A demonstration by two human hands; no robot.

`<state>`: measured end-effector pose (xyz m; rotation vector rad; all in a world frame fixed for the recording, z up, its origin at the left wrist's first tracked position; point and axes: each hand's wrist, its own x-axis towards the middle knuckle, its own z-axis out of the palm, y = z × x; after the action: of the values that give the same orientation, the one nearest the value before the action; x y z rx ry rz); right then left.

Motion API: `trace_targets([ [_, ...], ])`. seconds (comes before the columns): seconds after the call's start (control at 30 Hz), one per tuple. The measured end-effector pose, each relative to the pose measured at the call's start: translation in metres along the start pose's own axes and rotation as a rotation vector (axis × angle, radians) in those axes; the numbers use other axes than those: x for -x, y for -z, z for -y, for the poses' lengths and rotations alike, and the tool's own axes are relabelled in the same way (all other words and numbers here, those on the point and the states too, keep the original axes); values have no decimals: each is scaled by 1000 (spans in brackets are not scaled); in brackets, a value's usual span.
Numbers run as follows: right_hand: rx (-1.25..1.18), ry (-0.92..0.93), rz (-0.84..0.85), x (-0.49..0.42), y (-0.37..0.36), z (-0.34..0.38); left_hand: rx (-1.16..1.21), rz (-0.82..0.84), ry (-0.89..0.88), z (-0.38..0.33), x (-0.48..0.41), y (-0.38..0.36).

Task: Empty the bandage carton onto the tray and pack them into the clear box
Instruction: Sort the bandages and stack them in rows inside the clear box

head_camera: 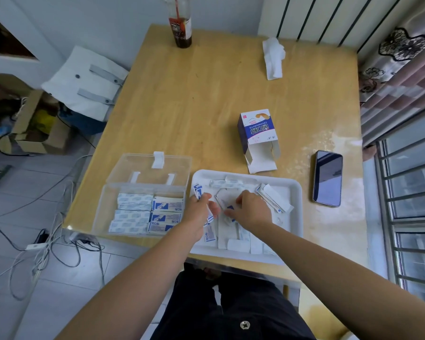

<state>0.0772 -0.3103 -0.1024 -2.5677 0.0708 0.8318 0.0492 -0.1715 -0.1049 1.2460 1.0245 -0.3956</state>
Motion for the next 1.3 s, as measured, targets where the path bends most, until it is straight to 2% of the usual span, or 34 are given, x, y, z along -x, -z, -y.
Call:
trace_targets([
  [0.07, 143, 43, -32, 0, -5, -1, 43, 25, 25, 0, 4, 0],
  [0.17, 231, 101, -60, 0, -12, -1, -24, 15, 41, 0, 7, 5],
  [0.6, 73, 71, -112, -11, 1, -10, -106, 75, 96, 2, 13, 7],
  [0.83, 62, 73, -34, -11, 4, -17, -118, 65, 92, 1, 8, 3],
  [0.97, -70, 109, -64, -12, 6, -21, -118, 70, 101, 0, 7, 1],
  [1.17, -207, 390, -68, -5, 2, -16, -62, 169, 91, -4, 11, -11],
  [1.23, -237, 443, -25, -3, 2, -16, -71, 165, 39, -3, 10, -15],
  [1.3, -344, 413, 101, 0, 5, -15, -117, 96, -12, -2, 6, -16],
])
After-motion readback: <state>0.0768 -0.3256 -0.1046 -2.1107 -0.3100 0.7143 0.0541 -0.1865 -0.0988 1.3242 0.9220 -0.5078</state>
